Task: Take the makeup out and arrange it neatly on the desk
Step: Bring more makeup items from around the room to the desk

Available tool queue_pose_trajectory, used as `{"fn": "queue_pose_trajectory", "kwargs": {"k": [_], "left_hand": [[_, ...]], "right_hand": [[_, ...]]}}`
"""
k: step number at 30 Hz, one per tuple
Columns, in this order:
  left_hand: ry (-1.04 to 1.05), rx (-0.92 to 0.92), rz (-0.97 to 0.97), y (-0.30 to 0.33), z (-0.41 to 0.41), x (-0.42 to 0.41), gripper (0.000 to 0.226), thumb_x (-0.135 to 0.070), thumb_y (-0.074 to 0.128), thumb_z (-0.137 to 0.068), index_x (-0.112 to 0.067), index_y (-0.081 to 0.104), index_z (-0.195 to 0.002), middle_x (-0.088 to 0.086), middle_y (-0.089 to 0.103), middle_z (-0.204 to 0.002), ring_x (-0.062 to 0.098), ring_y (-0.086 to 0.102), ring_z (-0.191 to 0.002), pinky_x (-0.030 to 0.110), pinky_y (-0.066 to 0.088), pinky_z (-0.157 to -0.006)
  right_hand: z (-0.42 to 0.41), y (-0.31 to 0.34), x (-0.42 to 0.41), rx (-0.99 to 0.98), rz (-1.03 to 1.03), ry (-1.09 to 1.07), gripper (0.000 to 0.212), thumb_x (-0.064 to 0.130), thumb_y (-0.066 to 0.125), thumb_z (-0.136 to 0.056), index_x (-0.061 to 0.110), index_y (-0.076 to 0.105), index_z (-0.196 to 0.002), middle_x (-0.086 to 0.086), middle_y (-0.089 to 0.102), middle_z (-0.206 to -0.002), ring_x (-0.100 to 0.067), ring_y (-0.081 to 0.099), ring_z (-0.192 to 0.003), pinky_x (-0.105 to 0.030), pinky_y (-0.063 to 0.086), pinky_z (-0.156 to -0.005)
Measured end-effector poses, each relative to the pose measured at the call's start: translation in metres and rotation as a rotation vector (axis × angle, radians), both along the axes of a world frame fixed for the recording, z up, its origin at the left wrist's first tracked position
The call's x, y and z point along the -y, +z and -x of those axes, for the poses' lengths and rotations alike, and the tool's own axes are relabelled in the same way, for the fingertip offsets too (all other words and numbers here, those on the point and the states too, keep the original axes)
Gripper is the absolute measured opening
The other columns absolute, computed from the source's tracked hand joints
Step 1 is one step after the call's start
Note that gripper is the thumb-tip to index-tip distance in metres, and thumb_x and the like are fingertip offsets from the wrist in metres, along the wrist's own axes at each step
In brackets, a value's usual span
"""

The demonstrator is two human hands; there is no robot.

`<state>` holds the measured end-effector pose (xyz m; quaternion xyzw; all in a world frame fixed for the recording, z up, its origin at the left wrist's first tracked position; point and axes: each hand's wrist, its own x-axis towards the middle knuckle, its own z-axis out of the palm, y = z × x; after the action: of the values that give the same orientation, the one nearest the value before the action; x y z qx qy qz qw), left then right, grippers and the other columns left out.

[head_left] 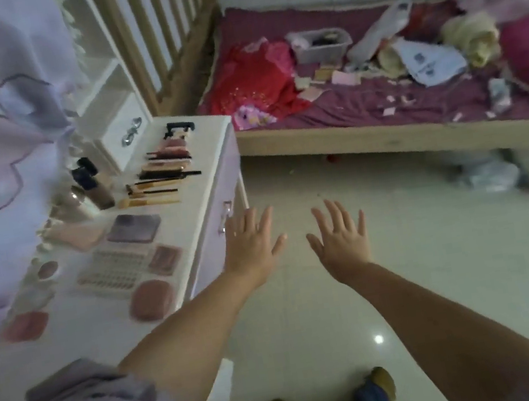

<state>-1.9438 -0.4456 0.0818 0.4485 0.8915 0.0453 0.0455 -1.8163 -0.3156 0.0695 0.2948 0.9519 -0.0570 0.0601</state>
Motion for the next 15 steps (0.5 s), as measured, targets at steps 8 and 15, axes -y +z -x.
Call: {"fn": "queue_pose_trajectory", "kwargs": {"k": [8, 15], "left_hand": [[-0.368, 0.013, 0.143, -0.005, -0.165, -0.104, 0.063, -0.054, 0.017, -0.096, -0.024, 0.004, -0.15, 0.005, 0.013, -0.155, 0.026, 0.01, -0.143, 0.053, 0.007, -0.116], [-0.562, 0.07, 0.19, -0.015, -0.363, -0.178, 0.063, -0.053, 0.018, -0.096, -0.022, 0.009, -0.15, 0.009, 0.014, -0.155, 0.025, 0.009, -0.143, 0.055, 0.002, -0.114]], "right_hand": [[-0.212, -0.017, -0.037, 0.023, 0.087, -0.481, 0.057, 0.05, 0.011, -0.099, 0.026, 0.007, -0.15, -0.002, -0.005, -0.16, -0.02, -0.01, -0.147, -0.054, -0.009, -0.115], [-0.43, -0.022, -0.057, 0.045, 0.114, -0.777, 0.056, 0.051, 0.013, -0.098, 0.027, 0.014, -0.149, 0.0, -0.005, -0.16, -0.019, -0.01, -0.147, -0.053, -0.01, -0.115]]}}
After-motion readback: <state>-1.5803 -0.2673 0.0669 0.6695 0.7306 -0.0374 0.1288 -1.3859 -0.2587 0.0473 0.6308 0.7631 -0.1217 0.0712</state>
